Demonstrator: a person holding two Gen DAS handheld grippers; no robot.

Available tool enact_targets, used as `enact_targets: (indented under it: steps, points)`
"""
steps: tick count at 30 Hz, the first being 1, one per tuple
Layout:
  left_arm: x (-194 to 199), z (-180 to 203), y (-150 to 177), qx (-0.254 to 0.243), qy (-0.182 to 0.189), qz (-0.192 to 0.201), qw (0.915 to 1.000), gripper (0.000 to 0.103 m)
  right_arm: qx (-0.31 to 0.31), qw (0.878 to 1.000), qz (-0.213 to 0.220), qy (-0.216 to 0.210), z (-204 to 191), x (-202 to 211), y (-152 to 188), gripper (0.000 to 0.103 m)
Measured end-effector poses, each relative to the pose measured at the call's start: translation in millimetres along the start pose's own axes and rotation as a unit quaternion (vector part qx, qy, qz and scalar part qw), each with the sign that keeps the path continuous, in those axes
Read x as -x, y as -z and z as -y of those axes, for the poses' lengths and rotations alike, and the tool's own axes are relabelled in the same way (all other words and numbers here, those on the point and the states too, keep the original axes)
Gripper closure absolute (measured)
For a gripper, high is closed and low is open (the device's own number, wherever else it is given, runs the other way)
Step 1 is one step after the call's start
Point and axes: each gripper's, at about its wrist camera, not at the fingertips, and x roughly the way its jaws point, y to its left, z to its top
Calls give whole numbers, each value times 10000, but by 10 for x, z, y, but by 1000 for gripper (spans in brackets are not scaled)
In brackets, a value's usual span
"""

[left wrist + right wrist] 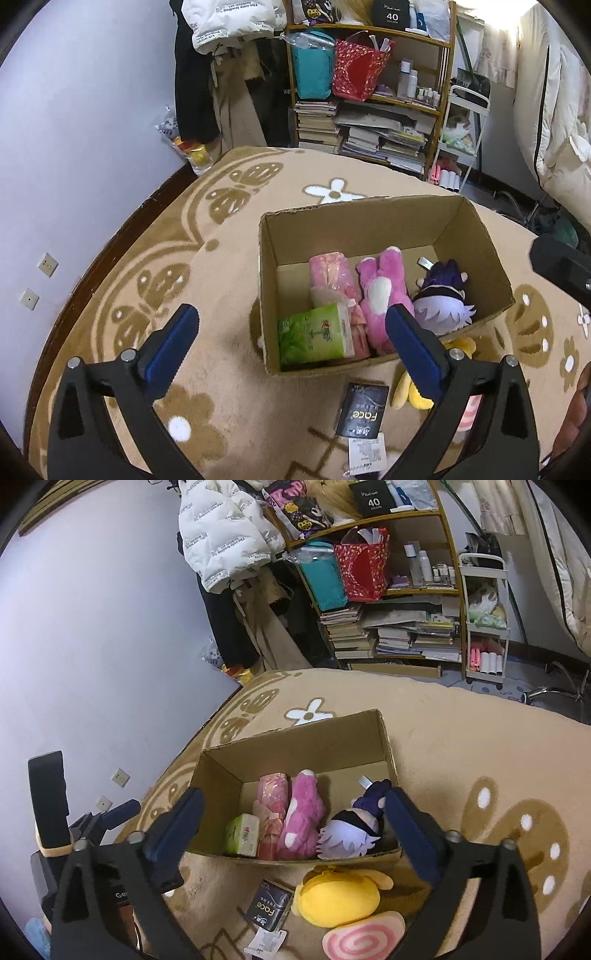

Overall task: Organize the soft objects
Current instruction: 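Drop the green pack and doll into the box, opening both grippers, then grasp the pink-swirl cushion with the right gripper while the left grasps the white fluffy plush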

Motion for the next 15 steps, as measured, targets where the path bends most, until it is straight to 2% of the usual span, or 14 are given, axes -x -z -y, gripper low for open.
enact_targets:
  steps: [7, 15]
  points:
    - [227, -10, 140, -87, 0, -11, 10000, 2, -75, 10000, 12, -19, 17, 212, 120, 0]
    - [382, 33, 425, -131, 124, -334, 9993, 2, -189, 9997, -122, 21, 81, 388, 367, 0]
